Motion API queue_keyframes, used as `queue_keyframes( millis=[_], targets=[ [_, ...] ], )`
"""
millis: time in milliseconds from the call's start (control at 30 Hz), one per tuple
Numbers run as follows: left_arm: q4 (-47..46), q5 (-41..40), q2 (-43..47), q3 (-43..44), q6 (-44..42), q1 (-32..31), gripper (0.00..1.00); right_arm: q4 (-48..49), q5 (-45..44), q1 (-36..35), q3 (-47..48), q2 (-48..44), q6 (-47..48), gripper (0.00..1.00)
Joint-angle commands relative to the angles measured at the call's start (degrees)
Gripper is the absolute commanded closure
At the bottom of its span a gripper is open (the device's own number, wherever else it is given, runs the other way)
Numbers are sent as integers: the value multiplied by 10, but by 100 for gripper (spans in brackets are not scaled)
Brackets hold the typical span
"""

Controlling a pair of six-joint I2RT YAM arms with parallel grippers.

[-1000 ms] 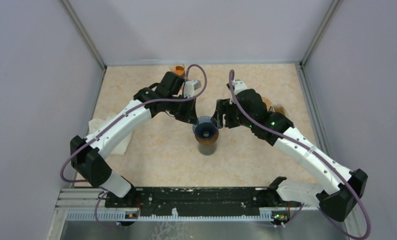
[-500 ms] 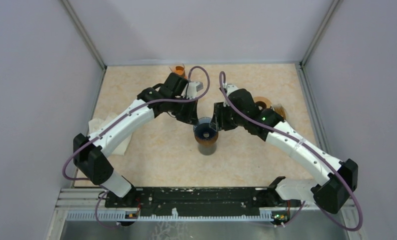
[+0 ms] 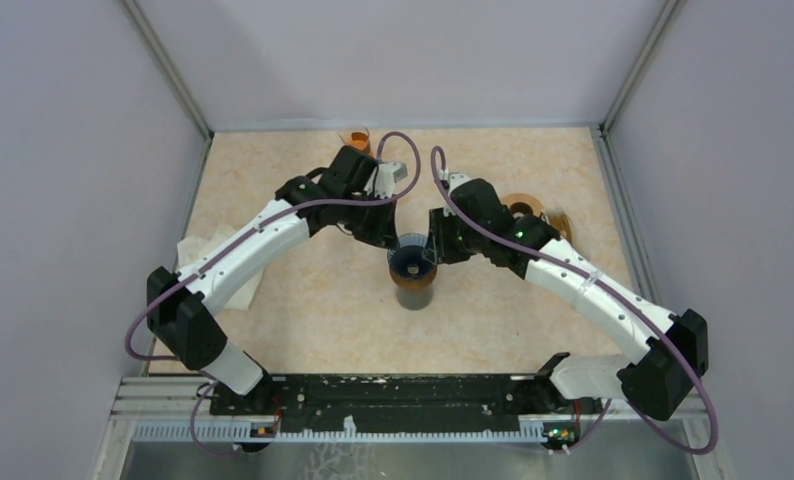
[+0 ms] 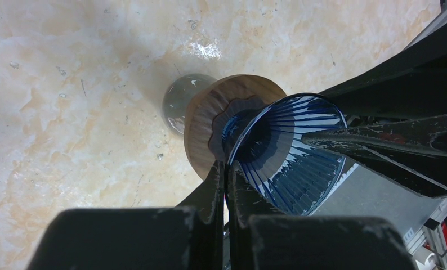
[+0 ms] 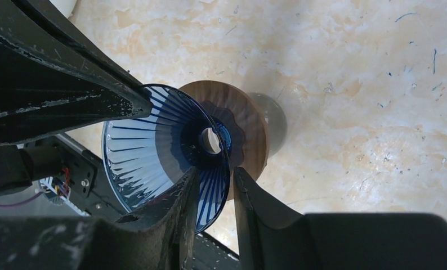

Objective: Place the coffee filter in the dripper
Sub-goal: Place the coffee dripper in the dripper holder.

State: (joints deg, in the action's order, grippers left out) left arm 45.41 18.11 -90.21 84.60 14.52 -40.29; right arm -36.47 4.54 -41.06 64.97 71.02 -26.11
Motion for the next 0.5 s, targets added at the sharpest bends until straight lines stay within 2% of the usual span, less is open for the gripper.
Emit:
queue_keyframes(
  millis=[0,467],
  targets=[
    [-31,-10,5,-9,7,-6,100,12,-10,4,37,6,9,72],
    [-34,-15,14,-30,9,-9,100,7,-9,5,34,14,17,83]
  ],
)
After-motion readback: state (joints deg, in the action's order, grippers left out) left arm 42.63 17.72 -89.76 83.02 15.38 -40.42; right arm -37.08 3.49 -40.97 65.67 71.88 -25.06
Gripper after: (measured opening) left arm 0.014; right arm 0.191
